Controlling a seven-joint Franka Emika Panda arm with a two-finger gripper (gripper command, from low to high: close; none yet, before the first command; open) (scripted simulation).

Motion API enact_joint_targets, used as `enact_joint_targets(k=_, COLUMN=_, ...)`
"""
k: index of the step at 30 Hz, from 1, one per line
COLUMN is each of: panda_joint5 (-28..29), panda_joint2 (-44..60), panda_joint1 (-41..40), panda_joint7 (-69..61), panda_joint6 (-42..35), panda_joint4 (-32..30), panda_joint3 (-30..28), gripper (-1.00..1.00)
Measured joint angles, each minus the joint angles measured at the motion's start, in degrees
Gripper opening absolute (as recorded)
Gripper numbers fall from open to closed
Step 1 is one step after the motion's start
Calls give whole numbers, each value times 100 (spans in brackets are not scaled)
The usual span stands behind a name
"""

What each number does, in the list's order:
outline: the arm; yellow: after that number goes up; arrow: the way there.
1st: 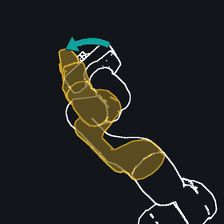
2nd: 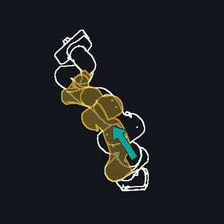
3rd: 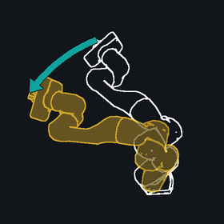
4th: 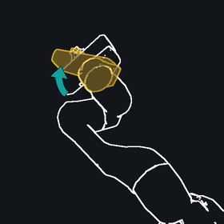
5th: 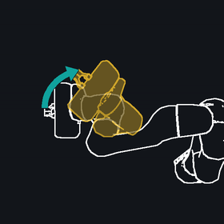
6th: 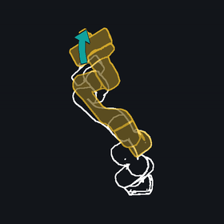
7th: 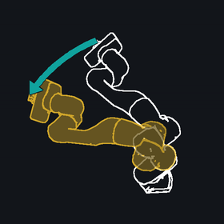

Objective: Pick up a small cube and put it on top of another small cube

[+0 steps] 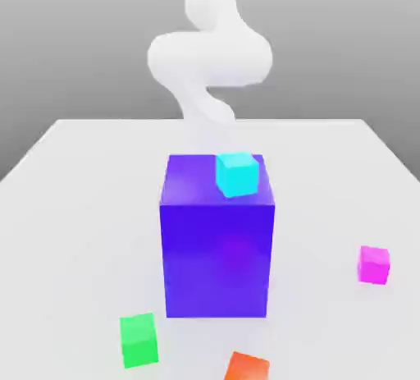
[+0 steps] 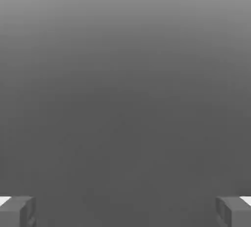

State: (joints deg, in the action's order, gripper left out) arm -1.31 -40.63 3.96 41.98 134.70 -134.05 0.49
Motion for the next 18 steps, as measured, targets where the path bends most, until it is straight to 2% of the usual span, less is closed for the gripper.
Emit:
enact_joint_targets(k=11, panda_joint5=-428, panda_joint2=2307, panda_joint1=1596, panda_joint7=-1599, panda_joint6=1291, panda_joint4=-1002, panda_joint3=550, gripper=0)
enact_joint_targets(k=18, panda_joint5=-188, panda_joint2=3757, panda_joint1=2441, panda_joint7=-2234, panda_joint6=2117, panda_joint4=-1636, panda_joint3=1156, gripper=0)
